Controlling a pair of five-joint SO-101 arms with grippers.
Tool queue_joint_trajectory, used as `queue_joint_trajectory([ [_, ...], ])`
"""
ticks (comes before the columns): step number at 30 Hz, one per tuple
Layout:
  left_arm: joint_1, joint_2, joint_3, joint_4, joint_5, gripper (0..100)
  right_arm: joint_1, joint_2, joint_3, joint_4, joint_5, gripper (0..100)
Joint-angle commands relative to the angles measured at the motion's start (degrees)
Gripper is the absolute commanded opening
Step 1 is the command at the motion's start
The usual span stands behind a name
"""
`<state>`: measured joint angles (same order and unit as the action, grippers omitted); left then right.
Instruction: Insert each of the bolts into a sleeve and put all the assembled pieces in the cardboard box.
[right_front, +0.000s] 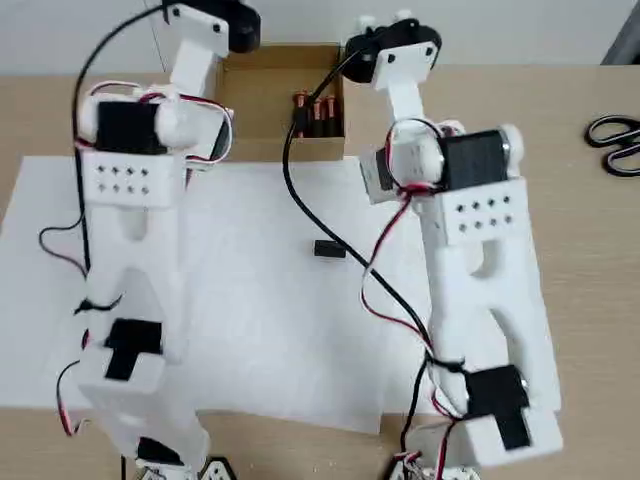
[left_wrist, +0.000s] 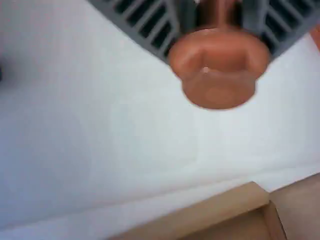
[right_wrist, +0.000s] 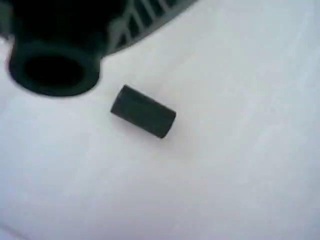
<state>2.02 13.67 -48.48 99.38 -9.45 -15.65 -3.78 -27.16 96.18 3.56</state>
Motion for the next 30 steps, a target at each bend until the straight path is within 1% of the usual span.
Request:
queue_joint_trajectory([
  [1,0.4,-7.0,0.6,1.1,2.2,1,-0.4,-6.9,3.3,0.2,-0.2,0.3],
  [7,0.4,-14.2,7.8,1.1,2.4,1,-0.5,-15.4,15.4,-0.1,-0.2,0.3],
  [13,0.4,-23.6,14.5,1.0,2.5,1,-1.1,-20.8,23.1,-0.3,-0.2,0.3],
  [18,0.4,-30.9,20.3,0.2,10.4,1,-3.3,-21.9,29.0,-1.2,-0.3,0.3],
  [22,0.4,-35.2,27.6,-1.6,13.6,1,-3.6,-21.9,31.1,-5.9,-0.7,0.3],
  [25,0.4,-38.2,33.3,-3.4,17.5,1,-3.6,-21.9,31.2,-8.9,-1.7,0.3],
  [27,0.4,-40.6,36.7,-5.0,19.0,1,-3.6,-21.9,31.2,-10.2,-3.6,0.3],
  [30,0.4,-44.5,41.7,-9.2,19.3,1,-3.8,-21.9,31.2,-11.8,-4.9,0.3],
])
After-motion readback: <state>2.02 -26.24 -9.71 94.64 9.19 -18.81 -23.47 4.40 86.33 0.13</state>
